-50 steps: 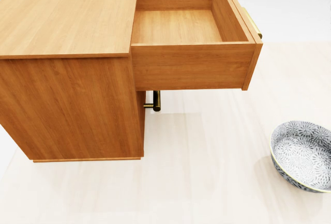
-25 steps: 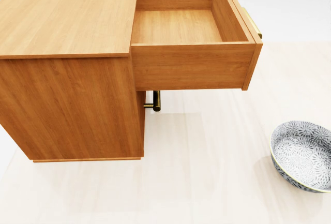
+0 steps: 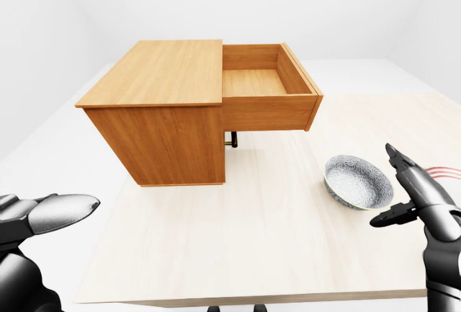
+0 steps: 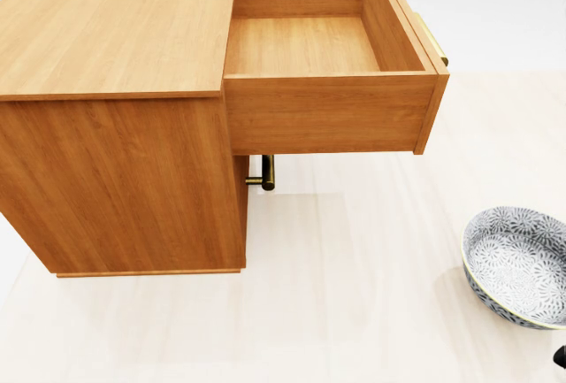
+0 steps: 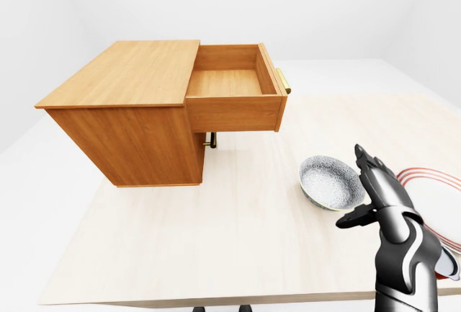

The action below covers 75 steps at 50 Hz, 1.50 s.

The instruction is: Put the bowl on top of the cabinet.

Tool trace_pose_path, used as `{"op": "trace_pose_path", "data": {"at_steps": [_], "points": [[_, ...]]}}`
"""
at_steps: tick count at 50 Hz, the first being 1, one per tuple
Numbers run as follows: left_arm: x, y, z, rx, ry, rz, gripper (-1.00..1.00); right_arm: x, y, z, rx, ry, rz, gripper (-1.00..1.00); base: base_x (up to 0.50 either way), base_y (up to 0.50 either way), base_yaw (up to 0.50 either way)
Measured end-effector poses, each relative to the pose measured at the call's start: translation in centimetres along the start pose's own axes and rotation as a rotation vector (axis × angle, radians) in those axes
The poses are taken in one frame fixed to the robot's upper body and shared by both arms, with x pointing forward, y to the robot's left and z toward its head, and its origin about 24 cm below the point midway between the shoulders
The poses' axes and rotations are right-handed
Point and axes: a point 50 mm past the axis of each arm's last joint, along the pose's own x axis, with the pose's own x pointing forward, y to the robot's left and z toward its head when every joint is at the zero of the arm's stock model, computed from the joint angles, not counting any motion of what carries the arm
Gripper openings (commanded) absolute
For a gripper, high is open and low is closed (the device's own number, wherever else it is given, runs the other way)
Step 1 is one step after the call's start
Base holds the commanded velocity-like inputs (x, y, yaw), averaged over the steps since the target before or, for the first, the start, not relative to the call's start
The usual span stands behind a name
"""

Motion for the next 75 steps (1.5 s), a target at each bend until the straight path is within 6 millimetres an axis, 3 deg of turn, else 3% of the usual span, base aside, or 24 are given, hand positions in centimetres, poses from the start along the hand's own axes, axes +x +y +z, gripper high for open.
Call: {"op": "trace_pose_path", "data": {"at_steps": [35,75], "points": [[0.0,-0.3,0.2,-0.006,-0.007,-0.016,1.0,1.9,1.6,0.0,0.03,0.007,0.005,1.0,0.0,0.0,0.0],[-0.2,-0.7,0.2,0.004,-0.008,-0.039,1.0,2.3,5.9,-2.0,0.092,0.094,0.05,1.0,0.0,0.0,0.0]]}}
